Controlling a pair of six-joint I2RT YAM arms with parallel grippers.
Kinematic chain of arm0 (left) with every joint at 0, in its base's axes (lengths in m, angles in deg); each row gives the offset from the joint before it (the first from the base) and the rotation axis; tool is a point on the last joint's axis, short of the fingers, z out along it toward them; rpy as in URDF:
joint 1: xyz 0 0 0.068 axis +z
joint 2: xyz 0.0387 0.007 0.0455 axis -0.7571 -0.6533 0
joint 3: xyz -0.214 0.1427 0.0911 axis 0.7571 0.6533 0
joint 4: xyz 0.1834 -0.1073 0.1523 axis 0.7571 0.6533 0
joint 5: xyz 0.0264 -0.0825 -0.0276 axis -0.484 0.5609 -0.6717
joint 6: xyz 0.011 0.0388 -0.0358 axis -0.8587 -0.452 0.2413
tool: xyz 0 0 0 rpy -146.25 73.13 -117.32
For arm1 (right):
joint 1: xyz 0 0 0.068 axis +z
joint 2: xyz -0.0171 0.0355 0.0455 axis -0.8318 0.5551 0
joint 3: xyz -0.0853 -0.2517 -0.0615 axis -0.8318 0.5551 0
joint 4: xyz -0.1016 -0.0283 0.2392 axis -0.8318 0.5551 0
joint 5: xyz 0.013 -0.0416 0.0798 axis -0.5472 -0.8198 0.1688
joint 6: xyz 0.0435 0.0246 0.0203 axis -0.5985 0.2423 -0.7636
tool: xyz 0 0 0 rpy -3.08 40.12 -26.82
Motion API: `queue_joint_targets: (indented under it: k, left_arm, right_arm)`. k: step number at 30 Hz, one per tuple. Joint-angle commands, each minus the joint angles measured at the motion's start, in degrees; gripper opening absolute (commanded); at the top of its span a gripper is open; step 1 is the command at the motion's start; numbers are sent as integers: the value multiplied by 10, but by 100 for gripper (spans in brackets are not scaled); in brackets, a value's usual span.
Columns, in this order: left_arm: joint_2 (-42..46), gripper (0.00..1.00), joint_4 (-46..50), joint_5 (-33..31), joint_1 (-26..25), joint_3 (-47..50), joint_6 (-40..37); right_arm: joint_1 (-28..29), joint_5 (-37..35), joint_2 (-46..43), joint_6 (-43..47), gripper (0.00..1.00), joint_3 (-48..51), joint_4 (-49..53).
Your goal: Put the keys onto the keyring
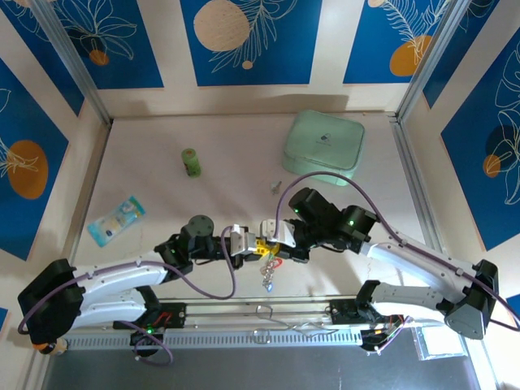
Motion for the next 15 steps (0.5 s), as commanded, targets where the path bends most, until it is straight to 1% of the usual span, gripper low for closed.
queue_joint_targets:
  k: [1,2,3,5,9,12,15]
  left_arm:
    - [16,0,-79,-17,-3,21,22]
    - [15,0,-106,-16,-3,31,35]
    - [12,0,-131,-15,-3,40,48]
    - [7,0,-169,-13,-3,51,69]
    - [-2,0,-225,-14,-4,69,92]
    - [-10,0,-240,-13,-3,72,98]
    - [-19,0,-250,-6,-3,72,103]
  right_arm:
    - [-31,89,-69,-43,36,54,-95]
    - [-48,121,-88,-63,39,81,-135]
    - [-60,146,-103,-76,39,105,-168]
    - [-72,158,-122,-102,39,137,-214]
    - [-81,173,-125,-114,38,159,-226]
    - [-81,177,-121,-123,36,167,-238]
    - [-80,180,-114,-127,32,170,-248]
